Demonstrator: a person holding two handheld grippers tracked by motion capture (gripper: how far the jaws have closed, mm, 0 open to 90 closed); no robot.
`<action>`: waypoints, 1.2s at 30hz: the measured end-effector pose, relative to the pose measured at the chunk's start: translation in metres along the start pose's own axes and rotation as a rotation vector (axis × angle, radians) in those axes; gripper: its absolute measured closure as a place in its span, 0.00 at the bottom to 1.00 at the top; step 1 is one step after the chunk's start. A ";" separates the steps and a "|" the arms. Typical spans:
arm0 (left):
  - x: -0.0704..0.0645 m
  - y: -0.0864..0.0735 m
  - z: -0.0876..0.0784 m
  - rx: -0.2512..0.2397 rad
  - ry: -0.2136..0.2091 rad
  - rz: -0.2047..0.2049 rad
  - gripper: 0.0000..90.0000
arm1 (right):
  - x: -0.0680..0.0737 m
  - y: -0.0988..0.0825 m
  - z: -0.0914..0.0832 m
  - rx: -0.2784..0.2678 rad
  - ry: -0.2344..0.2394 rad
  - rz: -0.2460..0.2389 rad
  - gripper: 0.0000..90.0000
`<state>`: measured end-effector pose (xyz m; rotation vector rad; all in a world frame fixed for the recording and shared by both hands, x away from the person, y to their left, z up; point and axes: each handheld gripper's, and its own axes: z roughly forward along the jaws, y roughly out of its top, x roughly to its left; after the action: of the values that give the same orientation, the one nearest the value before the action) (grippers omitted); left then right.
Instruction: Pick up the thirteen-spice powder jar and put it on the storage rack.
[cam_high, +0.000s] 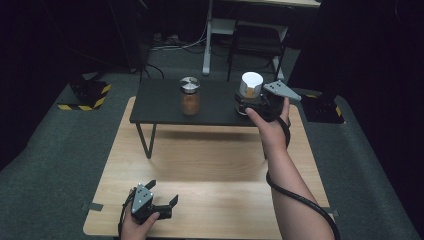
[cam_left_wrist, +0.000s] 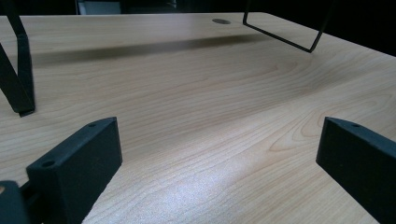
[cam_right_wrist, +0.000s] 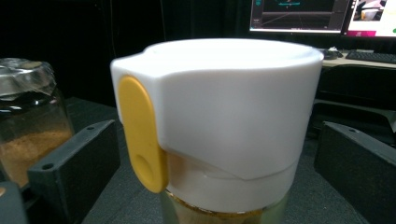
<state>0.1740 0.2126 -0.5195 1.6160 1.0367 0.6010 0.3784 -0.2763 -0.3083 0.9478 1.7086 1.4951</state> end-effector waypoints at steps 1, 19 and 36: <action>0.000 0.000 0.000 0.000 0.000 0.000 0.01 | 0.000 0.000 0.000 -0.001 0.003 -0.002 0.00; -0.001 0.000 0.000 -0.003 0.001 0.007 0.01 | 0.001 -0.009 -0.026 -0.052 0.038 0.000 0.00; -0.002 0.000 0.000 -0.001 0.007 0.008 0.01 | -0.002 -0.024 -0.069 -0.105 0.073 -0.013 0.00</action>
<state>0.1730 0.2109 -0.5194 1.6189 1.0358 0.6131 0.3185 -0.3148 -0.3243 0.8356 1.6666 1.6123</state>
